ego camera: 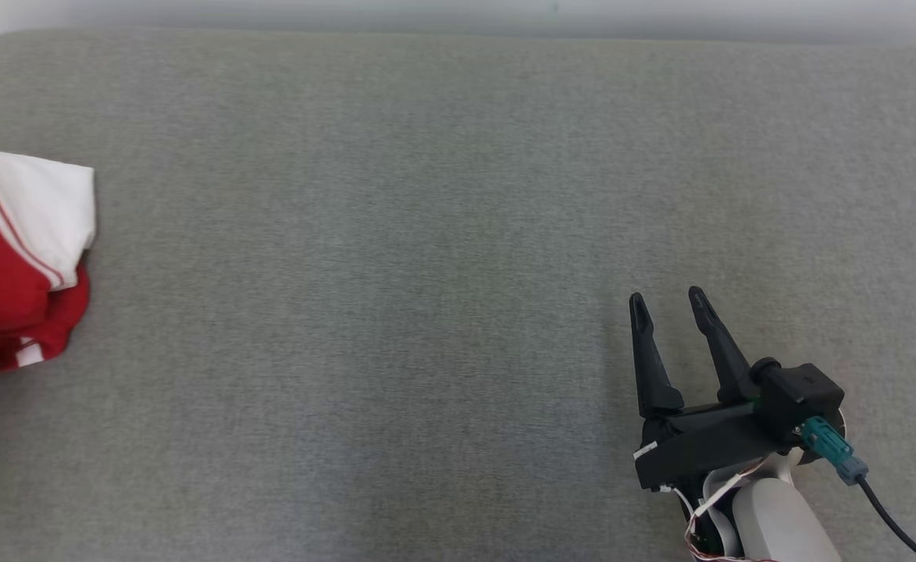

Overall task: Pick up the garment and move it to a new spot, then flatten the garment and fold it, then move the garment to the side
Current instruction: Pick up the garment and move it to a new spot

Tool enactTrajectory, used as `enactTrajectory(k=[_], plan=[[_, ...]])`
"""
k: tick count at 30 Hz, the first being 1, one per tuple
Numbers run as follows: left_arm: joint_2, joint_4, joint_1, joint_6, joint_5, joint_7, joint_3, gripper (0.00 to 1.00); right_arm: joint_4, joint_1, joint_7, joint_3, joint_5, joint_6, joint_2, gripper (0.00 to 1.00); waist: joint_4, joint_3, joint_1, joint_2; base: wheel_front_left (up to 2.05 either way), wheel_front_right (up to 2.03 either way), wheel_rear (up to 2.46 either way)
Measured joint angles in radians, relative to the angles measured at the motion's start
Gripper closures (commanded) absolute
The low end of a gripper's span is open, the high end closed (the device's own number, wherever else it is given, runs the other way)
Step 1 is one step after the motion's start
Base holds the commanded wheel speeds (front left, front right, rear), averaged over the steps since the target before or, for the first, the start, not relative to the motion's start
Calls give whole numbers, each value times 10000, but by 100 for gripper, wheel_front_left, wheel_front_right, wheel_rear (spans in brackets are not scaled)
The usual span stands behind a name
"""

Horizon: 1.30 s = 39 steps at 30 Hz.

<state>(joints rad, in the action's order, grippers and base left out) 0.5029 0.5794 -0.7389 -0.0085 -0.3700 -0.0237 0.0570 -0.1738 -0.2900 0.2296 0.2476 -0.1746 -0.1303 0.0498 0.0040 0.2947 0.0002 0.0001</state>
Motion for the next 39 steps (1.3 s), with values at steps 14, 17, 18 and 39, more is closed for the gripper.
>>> enactTrajectory(k=[14,17,18,39], plan=[[431,2142,-389,-65,73,1580,-477,100,-299,-104,146,12,-111,0,-2,0,-576,54,-2,0,0,0,0],[389,2368,-420,-69,109,1576,-617,100,-328,-104,169,0,-111,0,-2,0,-609,-12,-2,0,0,0,0],[380,2410,-421,-61,121,1475,-642,100,-332,-102,169,-12,-111,0,-2,0,-612,-38,-2,0,0,0,0],[284,-1009,-2248,-525,775,-236,-1739,100,-445,232,178,-320,-207,0,-4,0,-71,-1068,-3,-1,0,0,0]])
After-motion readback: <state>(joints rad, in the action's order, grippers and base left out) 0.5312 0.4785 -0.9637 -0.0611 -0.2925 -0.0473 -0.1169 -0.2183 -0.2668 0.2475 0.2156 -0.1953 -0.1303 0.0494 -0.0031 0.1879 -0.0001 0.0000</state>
